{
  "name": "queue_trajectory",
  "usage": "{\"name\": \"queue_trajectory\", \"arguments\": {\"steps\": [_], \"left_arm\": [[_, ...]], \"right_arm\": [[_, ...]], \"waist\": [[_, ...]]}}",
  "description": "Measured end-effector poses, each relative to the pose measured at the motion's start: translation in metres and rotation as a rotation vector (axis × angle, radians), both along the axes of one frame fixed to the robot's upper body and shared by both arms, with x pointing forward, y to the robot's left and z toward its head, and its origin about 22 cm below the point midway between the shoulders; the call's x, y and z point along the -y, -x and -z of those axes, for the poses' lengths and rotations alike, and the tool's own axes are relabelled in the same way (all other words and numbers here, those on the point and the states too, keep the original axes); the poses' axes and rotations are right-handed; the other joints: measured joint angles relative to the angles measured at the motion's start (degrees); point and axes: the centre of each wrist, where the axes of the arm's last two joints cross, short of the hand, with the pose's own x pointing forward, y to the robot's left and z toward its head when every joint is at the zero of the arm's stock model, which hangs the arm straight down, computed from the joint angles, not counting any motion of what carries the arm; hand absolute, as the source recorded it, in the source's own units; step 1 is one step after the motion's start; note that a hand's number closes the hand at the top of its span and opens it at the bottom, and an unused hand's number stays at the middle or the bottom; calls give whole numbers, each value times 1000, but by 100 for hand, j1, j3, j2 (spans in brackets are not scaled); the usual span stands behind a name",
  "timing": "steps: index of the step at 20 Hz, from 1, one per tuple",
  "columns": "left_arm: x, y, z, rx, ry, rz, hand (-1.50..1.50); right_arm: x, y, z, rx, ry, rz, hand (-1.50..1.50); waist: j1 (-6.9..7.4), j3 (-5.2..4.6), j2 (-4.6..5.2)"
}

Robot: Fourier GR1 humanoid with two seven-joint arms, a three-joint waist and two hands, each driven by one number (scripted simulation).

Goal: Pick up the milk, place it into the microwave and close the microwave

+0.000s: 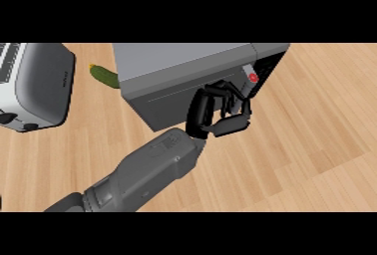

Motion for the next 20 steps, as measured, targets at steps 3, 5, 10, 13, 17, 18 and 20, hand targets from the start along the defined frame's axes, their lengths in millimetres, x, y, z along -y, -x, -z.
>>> {"name": "queue_trajectory", "arguments": {"steps": [3,5,10,13,17,18,20], "left_arm": [[0,-1,2,12,-31,12,150],[1,-3,2,18,-57,17,150],[4,-3,3,17,-119,20,150],[5,-3,2,0,-139,29,150],[8,-2,2,-17,-164,46,150],[9,-2,2,-26,-168,47,150],[10,-1,1,-39,-164,54,150]], "right_arm": [[0,-1,-2,5,-3,-24,-150],[-1,-1,-4,10,-8,-42,-150],[-2,-2,-6,12,-21,-86,-150],[-2,-1,-9,16,-18,-105,-150],[1,0,-12,16,-12,-98,-150],[2,1,-13,17,-11,-95,-150],[3,3,-14,19,-13,-89,-150]], "waist": [[-32,9,3],[-19,14,1],[29,23,-25],[69,15,-40],[156,7,-60],[174,6,-73],[229,2,-81]]}}
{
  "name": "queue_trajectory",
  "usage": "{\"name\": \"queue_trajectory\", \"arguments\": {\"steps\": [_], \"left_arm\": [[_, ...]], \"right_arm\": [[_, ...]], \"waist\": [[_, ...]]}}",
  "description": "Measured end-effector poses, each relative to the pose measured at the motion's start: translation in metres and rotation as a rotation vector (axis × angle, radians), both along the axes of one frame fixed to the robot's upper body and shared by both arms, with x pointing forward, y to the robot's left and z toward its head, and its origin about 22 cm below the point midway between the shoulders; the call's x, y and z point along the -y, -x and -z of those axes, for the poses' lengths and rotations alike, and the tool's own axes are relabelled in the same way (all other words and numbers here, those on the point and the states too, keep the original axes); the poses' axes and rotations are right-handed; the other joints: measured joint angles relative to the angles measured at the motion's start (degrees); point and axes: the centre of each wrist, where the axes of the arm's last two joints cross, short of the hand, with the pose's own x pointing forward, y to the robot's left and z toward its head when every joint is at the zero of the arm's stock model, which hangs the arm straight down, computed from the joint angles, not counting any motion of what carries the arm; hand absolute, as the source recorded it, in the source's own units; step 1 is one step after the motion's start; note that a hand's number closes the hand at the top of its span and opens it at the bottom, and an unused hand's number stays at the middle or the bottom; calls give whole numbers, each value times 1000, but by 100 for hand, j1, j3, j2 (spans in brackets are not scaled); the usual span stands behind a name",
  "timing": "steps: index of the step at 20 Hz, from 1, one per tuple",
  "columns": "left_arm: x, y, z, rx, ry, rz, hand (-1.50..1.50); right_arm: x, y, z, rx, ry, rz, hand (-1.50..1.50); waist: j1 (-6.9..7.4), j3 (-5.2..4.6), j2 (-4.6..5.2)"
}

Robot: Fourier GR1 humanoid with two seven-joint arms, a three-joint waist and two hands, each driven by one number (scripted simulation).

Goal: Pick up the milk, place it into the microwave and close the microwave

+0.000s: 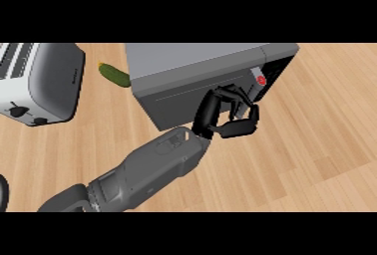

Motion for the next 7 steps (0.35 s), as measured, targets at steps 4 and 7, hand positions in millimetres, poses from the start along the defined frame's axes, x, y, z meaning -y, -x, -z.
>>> {"name": "queue_trajectory", "arguments": {"steps": [4,7], "left_arm": [[1,2,1,-31,11,14,-150],[1,3,3,-49,17,28,-150]], "right_arm": [[1,4,-2,-5,-7,9,-150],[2,8,-3,-11,-1,18,-150]], "waist": [[104,-11,-19],[168,-16,-31]]}}
